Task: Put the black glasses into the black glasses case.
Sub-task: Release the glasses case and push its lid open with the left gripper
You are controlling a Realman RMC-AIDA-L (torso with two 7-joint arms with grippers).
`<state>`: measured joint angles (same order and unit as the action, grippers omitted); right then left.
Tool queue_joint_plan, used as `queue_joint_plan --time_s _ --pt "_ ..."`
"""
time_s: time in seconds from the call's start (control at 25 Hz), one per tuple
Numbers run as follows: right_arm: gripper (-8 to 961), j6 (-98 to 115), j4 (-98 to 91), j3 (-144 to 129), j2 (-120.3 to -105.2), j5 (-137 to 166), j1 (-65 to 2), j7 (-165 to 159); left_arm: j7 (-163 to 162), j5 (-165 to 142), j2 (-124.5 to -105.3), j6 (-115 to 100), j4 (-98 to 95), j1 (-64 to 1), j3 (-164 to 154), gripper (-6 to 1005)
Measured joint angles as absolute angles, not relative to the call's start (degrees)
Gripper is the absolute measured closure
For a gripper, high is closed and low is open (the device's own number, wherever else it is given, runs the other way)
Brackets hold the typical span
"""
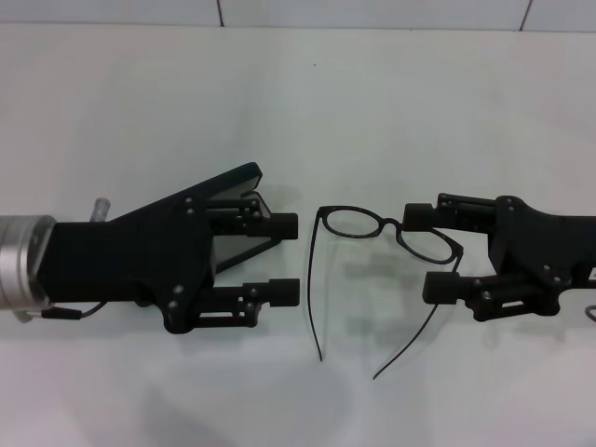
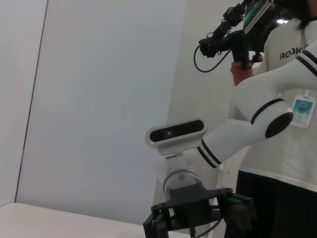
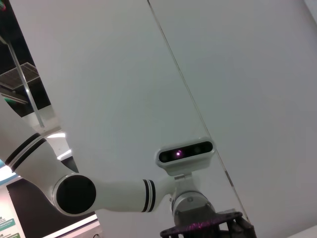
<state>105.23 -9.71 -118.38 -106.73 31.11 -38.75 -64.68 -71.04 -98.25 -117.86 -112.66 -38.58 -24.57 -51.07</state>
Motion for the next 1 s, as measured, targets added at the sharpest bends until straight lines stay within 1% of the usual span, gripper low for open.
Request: queue_joint_plan --time_s 0.56,0.68,0.84,0.88,0.92,1.0 --pt "84 104.74 -9.76 -118.37 -106.71 31.11 -38.79 -64.68 -71.5 -97.95 -117.73 -112.77 -38.9 -24.06 -50.57 369" --pt "84 103.85 -9.54 -118.26 -106.5 31.01 -38.56 -64.67 -71.84 -97.71 -117.98 -112.68 -40.36 -24.01 -49.84 372" --pt "84 100.69 -9.0 -117.13 -105.52 30.7 -36.73 -64.24 -80.49 -98.06 -119.69 -109.24 -53.91 -22.63 -49.12 376" --pt "84 100.25 -8.95 -116.35 -105.29 30.76 -36.06 -64.18 -86.7 -98.96 -119.9 -106.19 -62.04 -21.9 -50.58 377" --pt "84 100.05 -8.92 -115.22 -105.0 30.83 -35.07 -64.01 -88.4 -99.59 -119.9 -105.15 -64.17 -21.67 -51.14 378" --pt "84 100.91 -9.11 -112.26 -104.56 30.87 -32.46 -63.09 -97.03 -102.81 -119.8 -100.69 -75.01 -20.65 -54.27 380"
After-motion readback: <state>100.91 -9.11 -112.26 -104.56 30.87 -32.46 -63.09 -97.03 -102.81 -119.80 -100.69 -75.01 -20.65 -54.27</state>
